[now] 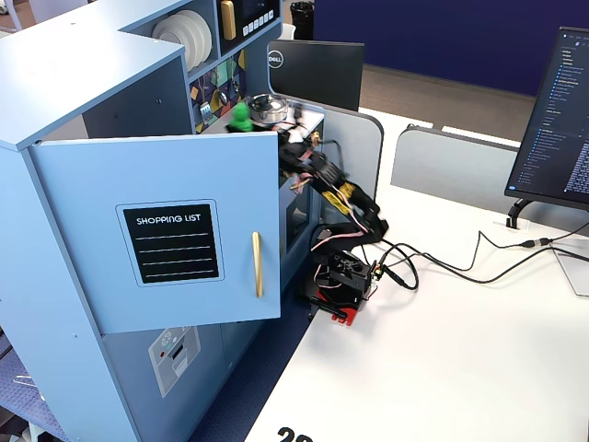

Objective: Pick up the green pineapple from the left cabinet and place it in the gray recipient

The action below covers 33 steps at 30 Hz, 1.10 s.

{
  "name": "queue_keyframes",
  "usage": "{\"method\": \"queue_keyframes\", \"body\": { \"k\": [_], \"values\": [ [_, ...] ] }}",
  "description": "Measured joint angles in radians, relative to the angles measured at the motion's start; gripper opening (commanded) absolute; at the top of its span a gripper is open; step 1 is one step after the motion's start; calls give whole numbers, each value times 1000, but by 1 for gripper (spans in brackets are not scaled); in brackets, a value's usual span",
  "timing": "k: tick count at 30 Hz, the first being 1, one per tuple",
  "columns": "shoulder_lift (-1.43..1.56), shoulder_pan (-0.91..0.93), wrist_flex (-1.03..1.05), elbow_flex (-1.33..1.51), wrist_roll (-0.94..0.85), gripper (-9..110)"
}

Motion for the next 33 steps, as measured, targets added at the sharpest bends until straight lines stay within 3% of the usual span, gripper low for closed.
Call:
{"method": "queue_keyframes", "body": {
  "k": [9,10,12,14,24,33],
  "values": [
    [-362,20,118,-239,-29,6],
    [-383,20,117,-247,-26,9],
    [-417,20,117,-259,-23,27],
    [-431,21,114,-262,5,34],
    [-319,20,179,-235,61,23],
    [249,8,799,133,-3,0]
  ]
}}
